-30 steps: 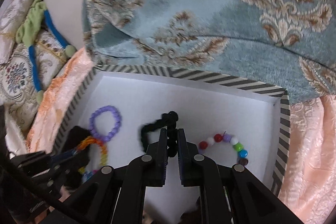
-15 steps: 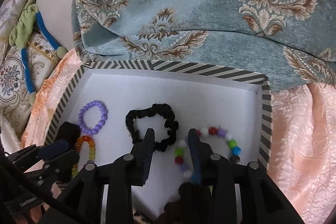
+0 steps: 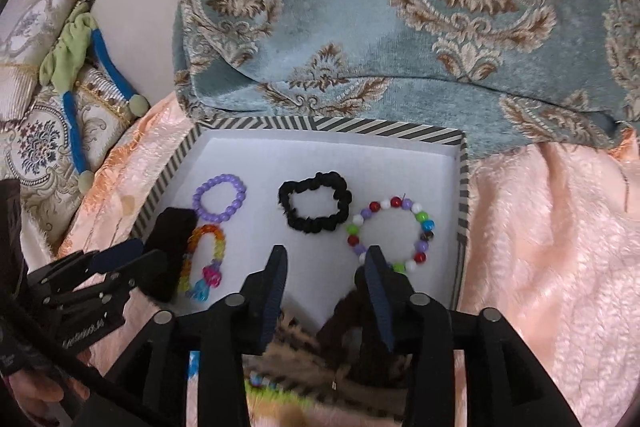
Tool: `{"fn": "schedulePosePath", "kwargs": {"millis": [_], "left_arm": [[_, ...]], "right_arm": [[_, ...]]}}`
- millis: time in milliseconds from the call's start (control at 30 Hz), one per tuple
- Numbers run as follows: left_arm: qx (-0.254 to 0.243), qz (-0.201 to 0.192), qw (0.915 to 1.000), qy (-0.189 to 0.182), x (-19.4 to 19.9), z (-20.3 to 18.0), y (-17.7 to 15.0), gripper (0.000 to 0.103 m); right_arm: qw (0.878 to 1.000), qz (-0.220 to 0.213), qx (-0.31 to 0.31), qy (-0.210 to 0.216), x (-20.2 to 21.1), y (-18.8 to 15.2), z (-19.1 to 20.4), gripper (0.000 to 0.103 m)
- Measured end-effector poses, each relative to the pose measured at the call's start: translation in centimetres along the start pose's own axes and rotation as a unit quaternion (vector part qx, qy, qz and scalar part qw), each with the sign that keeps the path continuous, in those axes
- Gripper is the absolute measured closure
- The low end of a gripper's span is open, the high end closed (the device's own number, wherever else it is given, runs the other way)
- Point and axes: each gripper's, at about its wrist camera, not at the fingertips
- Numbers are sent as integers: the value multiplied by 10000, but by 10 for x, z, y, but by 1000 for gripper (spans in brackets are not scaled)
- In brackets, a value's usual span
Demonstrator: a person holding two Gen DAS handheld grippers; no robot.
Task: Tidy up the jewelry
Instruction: 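Release the orange bracelet in the tray with the left gripper while the right gripper drops the black scrunchie, then move both grippers back out of the tray toward the blue bracelet and red bow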
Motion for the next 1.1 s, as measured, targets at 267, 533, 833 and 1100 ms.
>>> {"fn": "schedulePosePath", "kwargs": {"millis": [267, 533, 833, 1100], "left_arm": [[-16, -96, 9999, 43, 23, -4, -25, 61], [2, -143, 9999, 25, 43, -10, -45, 54], [123, -130, 9993, -332, 66, -8, -66, 37], [615, 145, 9948, -802, 74, 15, -84, 36]], "right_arm": [[9998, -146, 39, -112, 38, -37, 2, 61], [9999, -133, 7, -81, 64, -75, 0, 61], [9999, -118, 22, -106, 88, -108, -8, 60], [9998, -92, -104, -130, 106, -143, -32, 40]]}}
Point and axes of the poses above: each gripper's, at about its wrist camera, not at the fingertips, and x roughly against the way its jaws point, z to its left, y to its top, and after that the axes turned 13 degrees about -y, right-handed
